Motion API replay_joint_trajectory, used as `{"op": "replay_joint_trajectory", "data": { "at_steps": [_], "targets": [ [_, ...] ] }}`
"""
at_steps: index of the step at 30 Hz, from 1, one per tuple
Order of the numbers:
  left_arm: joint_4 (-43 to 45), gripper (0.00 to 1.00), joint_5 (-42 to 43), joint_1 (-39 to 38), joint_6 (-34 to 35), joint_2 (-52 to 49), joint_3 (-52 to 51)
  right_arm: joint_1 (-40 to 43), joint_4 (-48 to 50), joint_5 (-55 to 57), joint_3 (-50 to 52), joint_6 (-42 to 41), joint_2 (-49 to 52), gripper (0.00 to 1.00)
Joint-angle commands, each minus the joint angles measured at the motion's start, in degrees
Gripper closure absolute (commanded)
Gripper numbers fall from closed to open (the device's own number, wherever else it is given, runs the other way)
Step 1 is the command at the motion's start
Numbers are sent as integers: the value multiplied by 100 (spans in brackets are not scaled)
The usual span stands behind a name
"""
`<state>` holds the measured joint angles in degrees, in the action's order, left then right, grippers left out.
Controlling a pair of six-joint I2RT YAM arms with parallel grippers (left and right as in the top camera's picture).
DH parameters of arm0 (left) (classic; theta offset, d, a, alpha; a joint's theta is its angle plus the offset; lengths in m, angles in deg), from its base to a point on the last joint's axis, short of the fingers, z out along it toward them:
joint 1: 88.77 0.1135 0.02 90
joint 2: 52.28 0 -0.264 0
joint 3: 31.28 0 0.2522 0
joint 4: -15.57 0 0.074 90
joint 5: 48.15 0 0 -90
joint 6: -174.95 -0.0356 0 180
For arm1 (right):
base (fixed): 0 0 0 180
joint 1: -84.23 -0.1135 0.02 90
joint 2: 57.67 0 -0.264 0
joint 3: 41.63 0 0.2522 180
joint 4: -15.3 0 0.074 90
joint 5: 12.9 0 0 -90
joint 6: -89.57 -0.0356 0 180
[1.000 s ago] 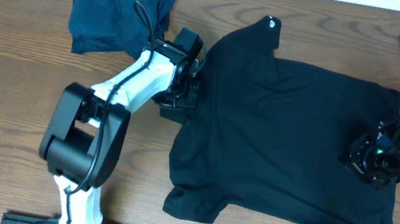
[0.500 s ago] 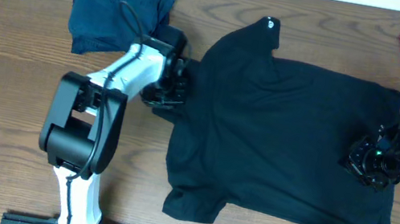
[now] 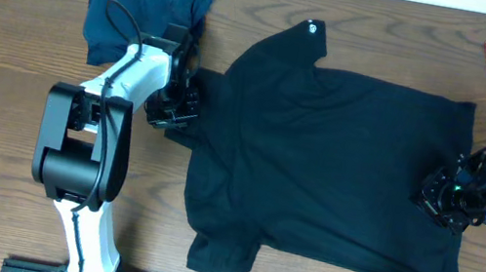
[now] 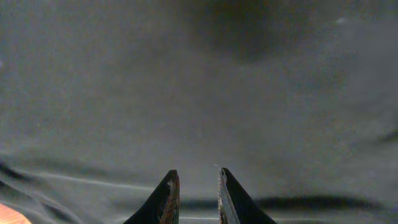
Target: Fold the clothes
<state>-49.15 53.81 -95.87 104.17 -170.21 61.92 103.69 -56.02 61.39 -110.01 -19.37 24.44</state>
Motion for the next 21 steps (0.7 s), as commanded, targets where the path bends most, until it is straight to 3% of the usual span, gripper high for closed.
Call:
{"op": "replay_joint_trajectory", "data": {
  "at_steps": [1,10,19,20,21],
  "targets": [
    [-68,94,-614,256,304,-249,-46,-66,9,94,48,-72,-33,80],
    [-160,94,-813,879,551,-46,-26,-273,105,94,48,-72,-33,78],
    [-487,94,-813,837,485,1316,4,-671,555,98,48,-79,157,77],
    [-557,91,-813,772,479,1482,4,-717,601,105,48,-92,219,77],
    [-625,79,-811,704,463,1611,4,-772,636,190,48,-205,293,78]
  ]
}}
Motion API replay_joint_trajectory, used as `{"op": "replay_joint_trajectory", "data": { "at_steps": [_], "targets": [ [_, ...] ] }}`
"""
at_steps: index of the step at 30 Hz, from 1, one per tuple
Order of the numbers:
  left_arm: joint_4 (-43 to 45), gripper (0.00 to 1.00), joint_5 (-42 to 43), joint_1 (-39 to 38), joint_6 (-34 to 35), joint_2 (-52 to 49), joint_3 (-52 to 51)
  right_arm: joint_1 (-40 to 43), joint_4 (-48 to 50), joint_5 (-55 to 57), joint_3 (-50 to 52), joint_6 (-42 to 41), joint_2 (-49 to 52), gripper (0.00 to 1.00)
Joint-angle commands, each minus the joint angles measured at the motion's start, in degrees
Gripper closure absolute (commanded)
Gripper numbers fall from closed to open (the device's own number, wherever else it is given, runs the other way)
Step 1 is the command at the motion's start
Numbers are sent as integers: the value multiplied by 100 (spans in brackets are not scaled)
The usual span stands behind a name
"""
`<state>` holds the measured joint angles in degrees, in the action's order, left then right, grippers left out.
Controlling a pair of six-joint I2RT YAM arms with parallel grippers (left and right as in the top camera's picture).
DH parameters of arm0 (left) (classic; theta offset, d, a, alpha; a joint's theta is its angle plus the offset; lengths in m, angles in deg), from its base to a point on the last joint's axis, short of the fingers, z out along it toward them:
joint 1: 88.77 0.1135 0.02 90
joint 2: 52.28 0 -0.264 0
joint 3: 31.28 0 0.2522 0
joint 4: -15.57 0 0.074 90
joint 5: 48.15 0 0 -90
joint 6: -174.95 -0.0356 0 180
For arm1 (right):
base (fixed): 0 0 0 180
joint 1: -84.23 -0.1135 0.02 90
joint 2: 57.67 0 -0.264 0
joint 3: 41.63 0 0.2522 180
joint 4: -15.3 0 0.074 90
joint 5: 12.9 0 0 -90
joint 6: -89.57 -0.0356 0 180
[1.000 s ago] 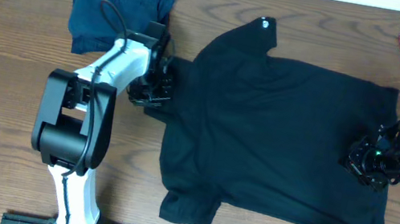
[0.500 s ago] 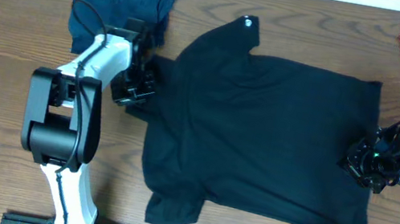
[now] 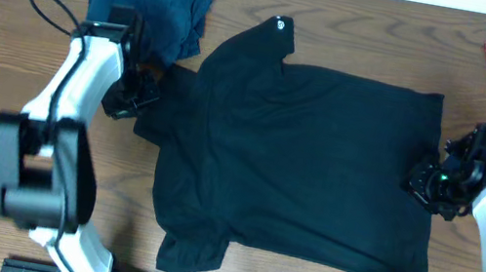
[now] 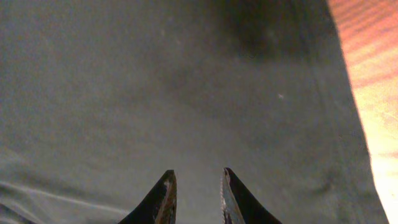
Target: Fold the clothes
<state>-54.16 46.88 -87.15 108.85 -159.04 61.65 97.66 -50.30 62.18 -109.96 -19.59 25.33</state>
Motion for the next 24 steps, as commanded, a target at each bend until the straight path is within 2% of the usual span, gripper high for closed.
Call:
{"op": "replay_joint_trajectory", "data": {
  "at_steps": [1,4,6,8,13,19,24],
  "targets": [
    [-219,75,-118,-240,-4,586,31,-212,70,221,44,-297,273,79],
    [-763,77,55,-490,-7,654,20,-280,44,466,44,-577,522,82],
    [-1110,88,297,-673,-83,597,-109,-280,24,463,44,-654,662,82],
    [-1191,94,533,-848,-199,560,-326,-280,22,463,44,-656,772,83],
    [-1014,94,654,-1241,-197,549,-876,-280,-44,466,52,-654,957,89],
    [-428,94,894,-1491,-195,549,-1526,-278,59,822,221,-660,960,87],
    [201,94,1250,-1482,-52,531,-2164,-273,323,828,520,-826,960,88]
  ]
}}
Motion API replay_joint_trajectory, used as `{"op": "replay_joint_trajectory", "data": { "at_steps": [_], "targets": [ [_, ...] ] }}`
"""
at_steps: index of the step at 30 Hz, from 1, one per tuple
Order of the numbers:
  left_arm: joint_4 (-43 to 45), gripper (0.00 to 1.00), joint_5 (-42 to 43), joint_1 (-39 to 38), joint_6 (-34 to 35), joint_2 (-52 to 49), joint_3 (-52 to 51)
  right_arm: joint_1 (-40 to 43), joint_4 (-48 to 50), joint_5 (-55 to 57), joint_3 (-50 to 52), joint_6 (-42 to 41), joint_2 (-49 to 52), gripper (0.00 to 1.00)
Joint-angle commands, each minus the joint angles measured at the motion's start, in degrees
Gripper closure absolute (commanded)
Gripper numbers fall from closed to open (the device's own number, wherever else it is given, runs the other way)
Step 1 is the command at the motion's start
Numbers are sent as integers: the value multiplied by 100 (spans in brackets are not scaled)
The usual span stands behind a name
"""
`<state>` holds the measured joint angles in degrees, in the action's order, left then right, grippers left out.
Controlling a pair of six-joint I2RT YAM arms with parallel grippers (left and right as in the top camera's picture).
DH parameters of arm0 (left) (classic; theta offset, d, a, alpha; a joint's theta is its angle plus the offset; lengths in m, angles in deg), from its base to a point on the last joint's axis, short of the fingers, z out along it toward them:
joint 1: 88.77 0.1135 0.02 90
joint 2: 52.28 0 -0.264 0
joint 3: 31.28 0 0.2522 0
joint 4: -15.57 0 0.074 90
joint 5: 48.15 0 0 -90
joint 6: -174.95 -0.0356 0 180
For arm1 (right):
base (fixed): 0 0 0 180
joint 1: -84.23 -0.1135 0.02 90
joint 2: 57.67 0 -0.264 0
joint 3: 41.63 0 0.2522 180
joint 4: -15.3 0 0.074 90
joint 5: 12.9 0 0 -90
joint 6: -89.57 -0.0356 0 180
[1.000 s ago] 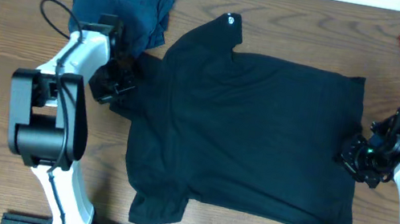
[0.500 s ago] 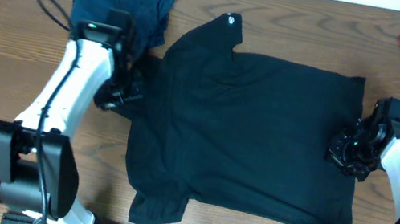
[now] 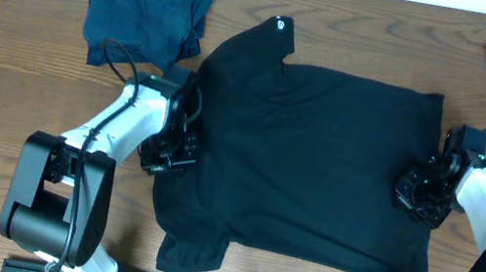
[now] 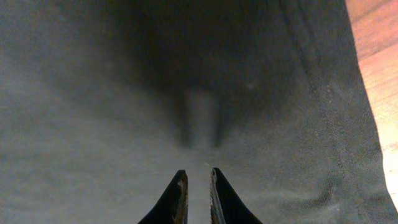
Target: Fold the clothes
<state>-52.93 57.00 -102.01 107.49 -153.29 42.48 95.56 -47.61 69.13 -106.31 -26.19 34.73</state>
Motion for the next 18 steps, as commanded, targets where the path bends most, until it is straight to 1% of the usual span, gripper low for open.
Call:
{"op": "replay_joint_trajectory", "data": {
  "at_steps": [1,5,10,13,18],
  "targets": [
    [151,94,240,4,160,-55,-343,-63,116,133,219,-166,20,88],
    [286,94,238,9,223,-59,-553,-37,358,136,431,-170,20,89],
    [278,94,236,107,247,-70,-557,42,505,210,599,-302,20,91],
    [260,94,232,245,245,-92,-564,190,507,293,643,-337,20,91],
    [271,94,219,555,236,-92,-699,568,551,348,726,-334,22,96]
  ]
}}
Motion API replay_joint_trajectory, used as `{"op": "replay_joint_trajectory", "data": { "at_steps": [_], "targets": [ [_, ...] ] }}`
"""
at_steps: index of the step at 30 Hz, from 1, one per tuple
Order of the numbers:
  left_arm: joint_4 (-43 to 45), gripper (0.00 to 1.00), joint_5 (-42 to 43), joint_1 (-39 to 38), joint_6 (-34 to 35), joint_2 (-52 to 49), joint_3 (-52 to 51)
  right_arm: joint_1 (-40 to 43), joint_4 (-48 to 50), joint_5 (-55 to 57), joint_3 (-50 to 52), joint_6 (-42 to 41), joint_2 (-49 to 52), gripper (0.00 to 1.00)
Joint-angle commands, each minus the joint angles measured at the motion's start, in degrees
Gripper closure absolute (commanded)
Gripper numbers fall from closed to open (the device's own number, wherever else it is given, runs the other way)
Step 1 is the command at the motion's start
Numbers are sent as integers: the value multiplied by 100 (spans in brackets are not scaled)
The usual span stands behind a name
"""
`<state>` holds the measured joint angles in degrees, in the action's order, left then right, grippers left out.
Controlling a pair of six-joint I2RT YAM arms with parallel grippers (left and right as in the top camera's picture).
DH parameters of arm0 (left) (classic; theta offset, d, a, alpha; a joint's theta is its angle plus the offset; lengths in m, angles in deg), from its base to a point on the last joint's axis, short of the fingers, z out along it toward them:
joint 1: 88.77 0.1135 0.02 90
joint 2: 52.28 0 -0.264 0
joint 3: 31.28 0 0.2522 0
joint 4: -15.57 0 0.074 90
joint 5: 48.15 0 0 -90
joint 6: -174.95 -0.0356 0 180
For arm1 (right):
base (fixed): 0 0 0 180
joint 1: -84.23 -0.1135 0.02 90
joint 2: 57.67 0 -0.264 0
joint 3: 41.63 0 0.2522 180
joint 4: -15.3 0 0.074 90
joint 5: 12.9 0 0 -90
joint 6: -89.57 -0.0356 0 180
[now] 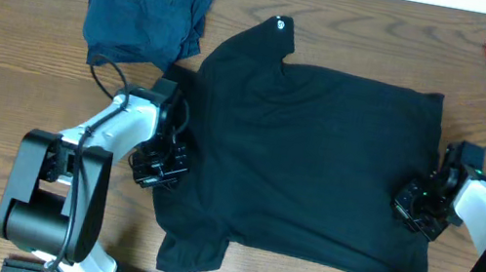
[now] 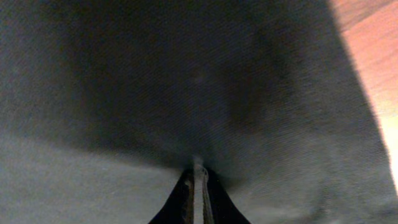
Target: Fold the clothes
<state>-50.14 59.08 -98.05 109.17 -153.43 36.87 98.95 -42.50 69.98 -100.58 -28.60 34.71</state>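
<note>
A black T-shirt lies spread flat on the wooden table, collar to the left and hem to the right. My left gripper rests on the shirt's left edge below the collar; its jaws are too dark to read from overhead. My right gripper sits on the hem at the right side. In the right wrist view, the right gripper has its fingers pressed together with a thin ridge of the shirt's fabric pinched between them.
A folded dark blue garment lies at the back left, close to the shirt's upper sleeve. A red and black pile of clothes sits at the back right corner, next to the right arm.
The right jaws, slightly apart over the fabric before, are now shut on a pinch of it. Both grippers sit a little nearer the table's front edge. The shirt has not shifted.
The shirt first lay further right, with a gripper at its left shoulder and one at its hem. Then shirt and grippers were further left. Later both grippers stood lower along the shirt's edges, the right jaws narrowed; now they pinch the hem.
</note>
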Motion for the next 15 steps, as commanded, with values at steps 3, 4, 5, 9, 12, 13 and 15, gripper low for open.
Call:
{"op": "replay_joint_trajectory", "data": {
  "at_steps": [3,4,5,9,12,13,15],
  "targets": [
    [26,94,11,306,-17,-79,-251,398,151,262,254,-94,26,96],
    [42,94,11,345,-20,-79,-293,437,205,262,299,-94,26,96],
    [59,94,13,385,-39,-79,-337,474,264,262,352,-94,26,97],
    [87,94,11,431,-125,-79,-400,603,426,289,501,-98,28,98],
    [87,94,9,431,-122,-79,-400,743,435,350,516,-98,28,98],
    [87,94,9,442,-120,-79,-400,807,422,376,514,-98,26,99],
    [87,94,9,483,-116,-79,-400,894,409,398,514,-96,28,99]
  ]
}}
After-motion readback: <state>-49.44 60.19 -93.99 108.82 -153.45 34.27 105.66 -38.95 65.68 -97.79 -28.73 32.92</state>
